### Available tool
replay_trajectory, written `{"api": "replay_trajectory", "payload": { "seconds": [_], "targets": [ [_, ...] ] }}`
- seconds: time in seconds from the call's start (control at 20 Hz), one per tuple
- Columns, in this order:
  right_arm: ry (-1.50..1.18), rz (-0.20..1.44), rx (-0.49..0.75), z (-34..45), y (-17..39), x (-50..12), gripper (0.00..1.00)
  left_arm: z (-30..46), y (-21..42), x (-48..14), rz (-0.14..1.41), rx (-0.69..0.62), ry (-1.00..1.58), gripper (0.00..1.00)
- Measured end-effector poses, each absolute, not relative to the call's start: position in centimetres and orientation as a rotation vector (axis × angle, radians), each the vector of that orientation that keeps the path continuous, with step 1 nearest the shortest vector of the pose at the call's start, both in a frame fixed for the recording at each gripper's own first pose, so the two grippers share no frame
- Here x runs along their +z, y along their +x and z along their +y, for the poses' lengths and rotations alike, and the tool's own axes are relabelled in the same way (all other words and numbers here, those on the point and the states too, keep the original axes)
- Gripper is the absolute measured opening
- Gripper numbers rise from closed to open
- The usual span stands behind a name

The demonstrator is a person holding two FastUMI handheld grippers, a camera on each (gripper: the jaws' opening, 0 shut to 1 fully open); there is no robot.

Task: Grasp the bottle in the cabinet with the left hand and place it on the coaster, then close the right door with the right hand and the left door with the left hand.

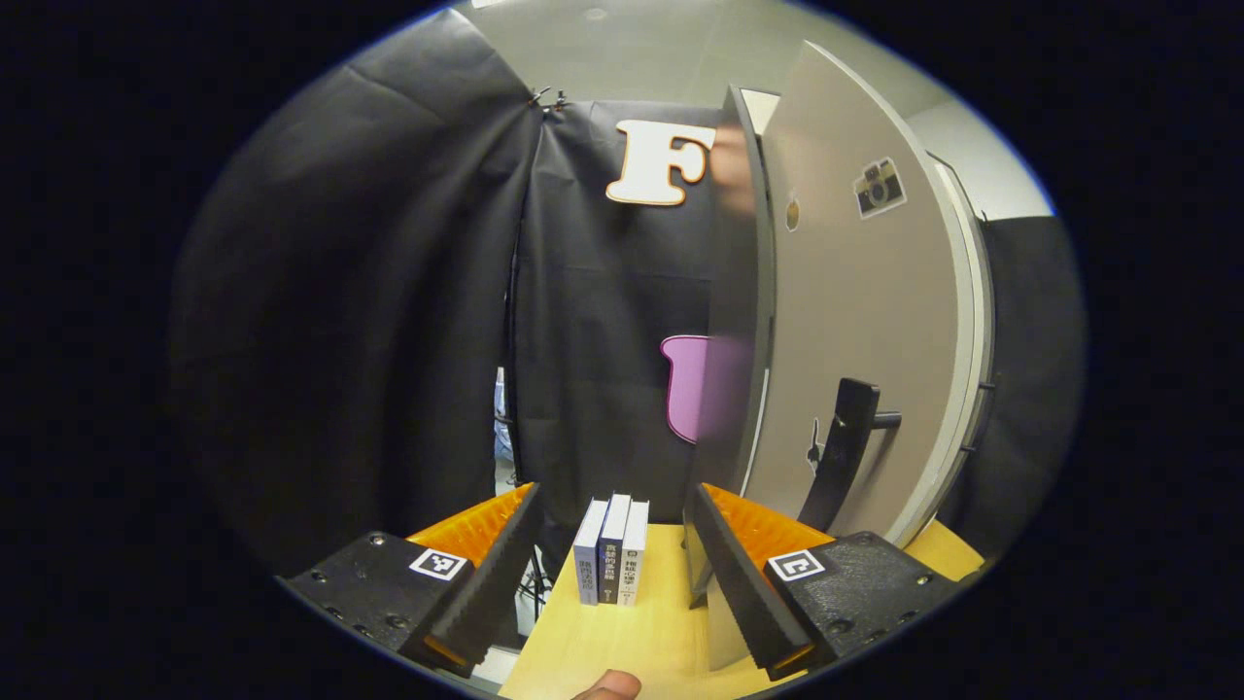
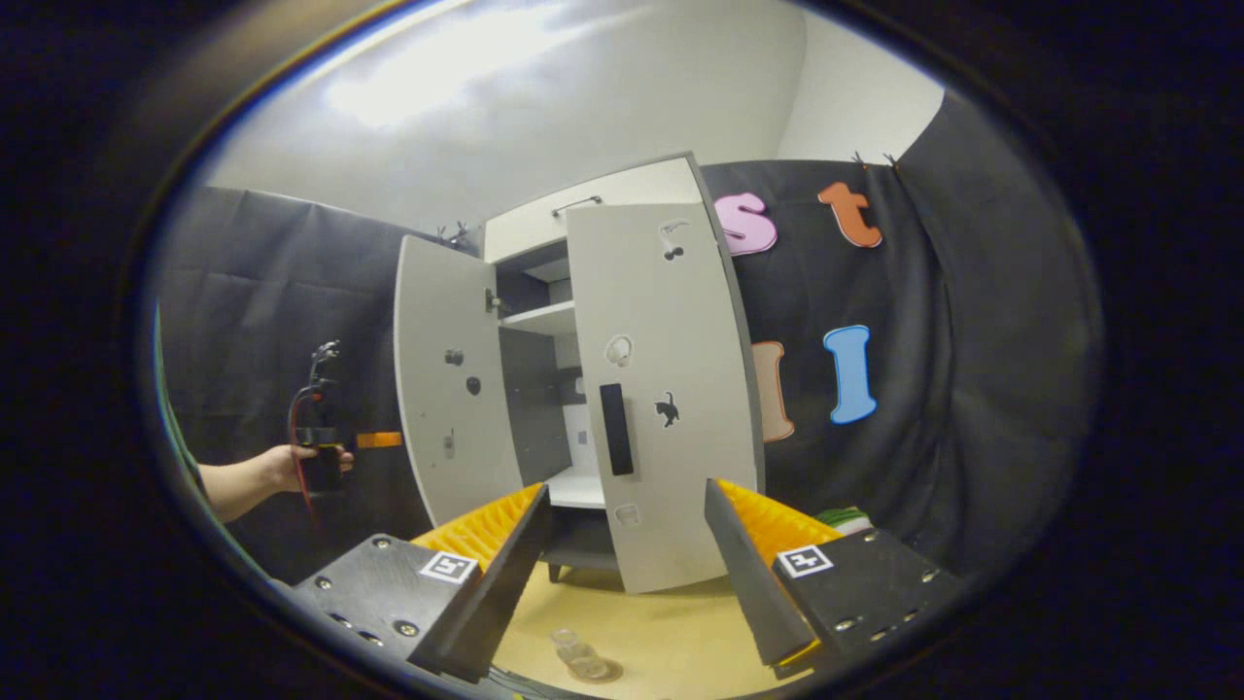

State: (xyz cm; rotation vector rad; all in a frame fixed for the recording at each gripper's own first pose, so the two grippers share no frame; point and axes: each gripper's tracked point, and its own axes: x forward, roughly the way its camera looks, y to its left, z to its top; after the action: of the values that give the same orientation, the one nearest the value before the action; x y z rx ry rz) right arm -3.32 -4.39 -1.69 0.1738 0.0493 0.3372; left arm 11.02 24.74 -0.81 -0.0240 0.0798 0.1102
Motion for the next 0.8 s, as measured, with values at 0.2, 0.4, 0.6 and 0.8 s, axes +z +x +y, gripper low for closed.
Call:
{"api": "replay_trajectory", "payload": {
  "seconds": [0.2, 0.4, 0.6, 0.8],
  "targets": [
    [0.15, 0.07, 0.298, -6.2, -7.4, -2.9, 0.96, 19.8, 12.2, -1.6, 0.062, 0.046, 0.017, 0.85],
    [0.141, 0.08, 0.251, -8.9, -8.5, -3.3, 0.96, 13.0, 13.1, -3.3, 0.13, -0.077, -0.079, 0.91],
    [0.107, 0.082, 0.192, -10.9, -7.4, -2.7, 0.96, 9.1, 14.3, -1.6, 0.076, -0.118, -0.076, 0.91],
    [0.132, 0.07, 0.199, -10.7, -6.8, -3.0, 0.93, 6.5, 14.6, -1.2, 0.062, -0.18, -0.064, 0.92]
  ]
}}
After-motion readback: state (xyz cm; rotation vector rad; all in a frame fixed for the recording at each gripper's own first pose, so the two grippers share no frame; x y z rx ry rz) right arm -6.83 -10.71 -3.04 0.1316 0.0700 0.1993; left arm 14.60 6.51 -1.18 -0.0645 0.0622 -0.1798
